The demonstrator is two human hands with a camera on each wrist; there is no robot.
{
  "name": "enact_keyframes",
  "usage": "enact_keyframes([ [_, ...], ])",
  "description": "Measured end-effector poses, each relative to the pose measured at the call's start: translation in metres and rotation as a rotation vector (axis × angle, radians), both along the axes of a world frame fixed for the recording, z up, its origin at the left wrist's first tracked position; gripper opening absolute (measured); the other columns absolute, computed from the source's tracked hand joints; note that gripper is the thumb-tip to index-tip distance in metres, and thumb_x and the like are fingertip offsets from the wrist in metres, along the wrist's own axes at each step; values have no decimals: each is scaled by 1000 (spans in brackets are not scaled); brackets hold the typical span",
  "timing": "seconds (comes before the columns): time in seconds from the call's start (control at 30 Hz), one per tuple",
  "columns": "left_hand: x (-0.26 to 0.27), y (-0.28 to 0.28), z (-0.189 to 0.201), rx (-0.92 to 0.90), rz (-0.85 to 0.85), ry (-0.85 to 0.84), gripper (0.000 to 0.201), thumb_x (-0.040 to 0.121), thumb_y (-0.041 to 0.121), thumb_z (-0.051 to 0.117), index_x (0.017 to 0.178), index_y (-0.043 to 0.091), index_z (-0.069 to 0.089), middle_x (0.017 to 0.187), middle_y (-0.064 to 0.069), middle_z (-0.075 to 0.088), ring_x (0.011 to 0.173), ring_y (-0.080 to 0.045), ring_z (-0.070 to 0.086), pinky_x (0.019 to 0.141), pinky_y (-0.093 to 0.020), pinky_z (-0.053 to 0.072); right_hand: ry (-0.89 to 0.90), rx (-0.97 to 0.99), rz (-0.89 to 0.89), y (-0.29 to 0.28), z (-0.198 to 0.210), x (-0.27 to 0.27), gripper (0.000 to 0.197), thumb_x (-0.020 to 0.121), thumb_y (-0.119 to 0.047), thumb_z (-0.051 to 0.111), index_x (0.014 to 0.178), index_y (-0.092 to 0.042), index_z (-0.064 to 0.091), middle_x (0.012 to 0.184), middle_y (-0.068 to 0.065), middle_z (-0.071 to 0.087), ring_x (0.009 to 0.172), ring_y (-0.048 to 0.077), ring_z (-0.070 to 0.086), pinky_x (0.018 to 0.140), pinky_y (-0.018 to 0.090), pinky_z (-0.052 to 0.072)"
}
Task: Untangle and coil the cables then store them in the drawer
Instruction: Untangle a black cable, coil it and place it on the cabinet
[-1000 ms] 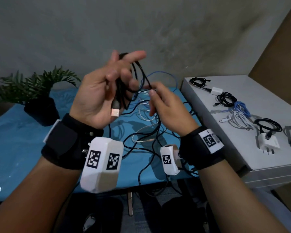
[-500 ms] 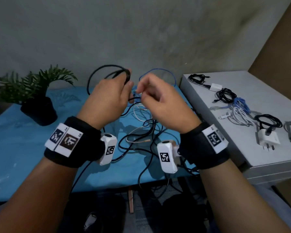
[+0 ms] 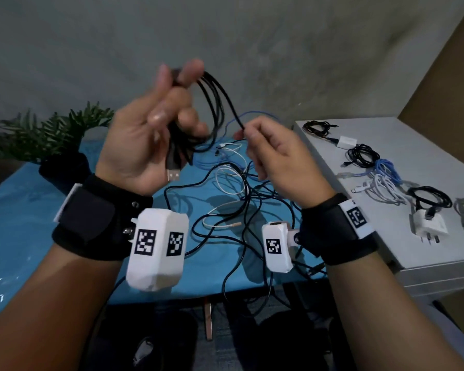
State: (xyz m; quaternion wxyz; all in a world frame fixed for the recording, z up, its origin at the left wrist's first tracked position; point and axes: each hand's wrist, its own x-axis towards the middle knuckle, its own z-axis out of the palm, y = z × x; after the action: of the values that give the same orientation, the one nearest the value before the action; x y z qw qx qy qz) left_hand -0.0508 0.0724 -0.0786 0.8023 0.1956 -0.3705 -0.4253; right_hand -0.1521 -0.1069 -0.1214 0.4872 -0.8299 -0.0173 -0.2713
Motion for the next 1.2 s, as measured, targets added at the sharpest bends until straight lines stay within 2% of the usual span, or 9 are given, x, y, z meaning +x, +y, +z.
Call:
enact_keyframes([
  [0.17,4,-4,-1,46,397,6,45,112,20,30,143,-10,43,84,-2,63,85,-15,74,86,-31,58,178,-84,73,16,-9,3,28,108,-30,45,117,-18,69,58,-18,48,55,1,45,58,19,35],
  [0.33,-3,-16,-15,469,845,-716,32,109,20,39,138,7,42,88,1,76,80,-18,76,76,-34,59,300,-309,127,29,-3,1,31,101,-31,55,128,-25,68,74,1,64,67,11,56,68,32,46],
  [0.47,-9,-20,-23,819,1024,-1518,42,99,32,37,122,5,60,90,-5,74,88,-29,70,80,-44,49,277,-379,82,26,10,-5,36,86,-38,46,90,-13,72,71,-2,67,62,12,55,64,39,49],
  [0.53,-9,-20,-22,902,938,-1584,35,103,33,39,101,8,63,82,-7,72,82,-26,67,76,-40,45,201,-296,34,19,14,-9,30,84,-31,46,77,-10,66,60,-4,57,54,11,46,57,39,42],
  [0.63,-13,-18,-18,949,716,-1417,42,108,35,42,72,18,57,57,3,62,51,-7,52,58,-27,39,105,-194,-10,11,20,-14,22,85,-22,50,76,-6,62,57,-4,47,56,9,40,56,33,33],
  [0.8,-15,-8,-12,689,374,-888,48,106,43,40,82,13,68,48,0,37,44,-18,26,46,-33,22,-128,-4,-13,-4,28,-19,14,96,3,51,90,-5,60,64,-18,50,59,0,43,60,15,35],
  [0.9,-19,-10,-9,486,246,-547,36,107,32,35,82,12,53,48,9,32,35,-9,28,44,-26,33,-208,42,10,0,23,-14,11,104,-6,49,99,-12,57,72,-18,51,62,-1,45,63,20,39],
  [1.1,-19,-9,0,83,-91,-13,37,104,22,38,120,-6,57,57,-1,57,65,-19,71,80,-33,61,-64,68,-11,17,3,4,17,106,-31,45,98,-24,58,74,-1,48,62,8,42,57,32,35],
  [1.2,-19,-9,3,66,73,29,52,106,25,37,139,-14,44,77,-2,53,83,-19,75,87,-32,60,79,-94,9,31,1,1,27,109,-28,40,85,-34,49,68,-10,45,60,5,42,57,33,39],
])
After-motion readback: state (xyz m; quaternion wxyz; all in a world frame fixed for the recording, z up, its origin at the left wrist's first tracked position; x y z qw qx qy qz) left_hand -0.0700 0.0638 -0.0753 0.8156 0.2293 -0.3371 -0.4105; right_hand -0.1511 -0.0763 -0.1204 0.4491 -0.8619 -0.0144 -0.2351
